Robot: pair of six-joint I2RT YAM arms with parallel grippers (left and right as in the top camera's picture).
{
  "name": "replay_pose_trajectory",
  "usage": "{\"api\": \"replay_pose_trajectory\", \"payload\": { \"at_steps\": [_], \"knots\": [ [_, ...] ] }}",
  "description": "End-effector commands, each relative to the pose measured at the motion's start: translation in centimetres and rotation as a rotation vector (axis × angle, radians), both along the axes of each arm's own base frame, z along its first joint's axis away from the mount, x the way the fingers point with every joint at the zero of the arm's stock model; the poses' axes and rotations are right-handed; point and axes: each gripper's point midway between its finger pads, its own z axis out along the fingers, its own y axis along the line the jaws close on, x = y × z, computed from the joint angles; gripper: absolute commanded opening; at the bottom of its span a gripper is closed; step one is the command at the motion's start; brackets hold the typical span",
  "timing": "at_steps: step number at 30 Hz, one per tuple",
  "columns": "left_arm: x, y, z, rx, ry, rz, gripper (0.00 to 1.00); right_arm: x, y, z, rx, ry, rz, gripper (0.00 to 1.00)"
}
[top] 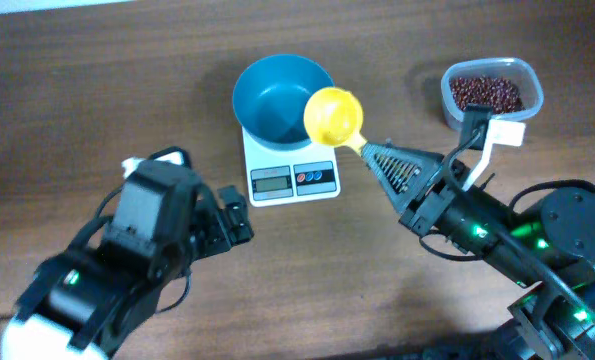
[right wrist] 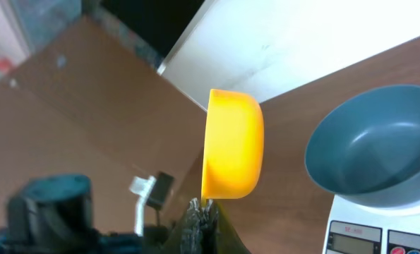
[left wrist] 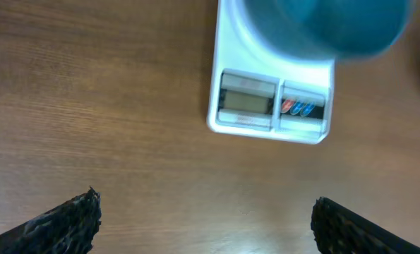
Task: Scoop item into bowl and weigh 50g on scale
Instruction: 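Carry the scoop with the right gripper toward the bean tub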
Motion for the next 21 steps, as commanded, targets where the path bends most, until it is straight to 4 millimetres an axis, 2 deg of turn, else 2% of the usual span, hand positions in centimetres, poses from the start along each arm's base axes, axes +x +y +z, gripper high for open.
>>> {"api": "replay_pose_trajectory", "payload": {
  "at_steps": [1,3,5,6,8,10,12,14,15,16,17,18,20,21],
  "knots": [
    [2.9,-1.9,-0.3,0.189,-0.016,-0.254,0.99,1.8,-1.6,1.4,0.07,0.015,-0.131,0.04],
    [3.9,-2.5,0.3,0.249,-0.033,-0.338,0.99,3.0,-1.9,2.6,0.075,0.01,-0.176,0.04],
    [3.9,-2.6,0.3,0.295,-0.046,-0.405,0.99,4.7,-1.1,3.7,0.063,0.029,-0.179,0.04],
    [3.6,-2.4,0.1,0.3,-0.033,-0.407,0.91,5.8,-0.5,3.9,0.044,0.041,-0.174,0.04],
    [3.4,-2.2,-0.1,0.305,-0.019,-0.408,0.48,8.3,1.6,5.7,-0.024,0.013,-0.127,0.04],
    [3.4,-2.2,0.0,0.305,-0.019,-0.408,0.31,9.4,2.6,7.9,-0.072,-0.045,-0.1,0.04],
    [3.4,-2.3,0.0,0.302,-0.019,-0.407,0.18,9.7,2.2,8.0,-0.109,0.001,-0.082,0.04],
    [3.3,-2.9,0.1,0.253,-0.013,-0.396,0.17,9.2,0.4,7.3,-0.117,0.044,-0.046,0.04],
    [3.4,-3.7,0.4,0.218,-0.027,-0.414,0.13,9.0,-1.1,7.4,-0.114,0.055,-0.051,0.04],
    [3.7,-4.6,0.9,0.177,-0.053,-0.435,0.1,8.7,-3.8,7.5,-0.136,0.054,-0.089,0.04],
    [4.2,-5.7,1.3,0.15,-0.089,-0.452,0.01,8.3,-6.7,6.3,-0.171,0.107,-0.167,0.04],
    [4.6,-7.0,1.3,0.14,-0.116,-0.476,0.0,7.6,-9.0,4.2,-0.23,0.181,-0.223,0.04],
    [5.1,-9.2,0.9,0.128,-0.146,-0.518,0.0,6.8,-11.0,2.3,-0.276,0.253,-0.271,0.04],
    [4.9,-10.9,-0.4,0.132,-0.134,-0.557,0.0,6.6,-12.0,1.6,-0.275,0.29,-0.299,0.04]
  ]
}}
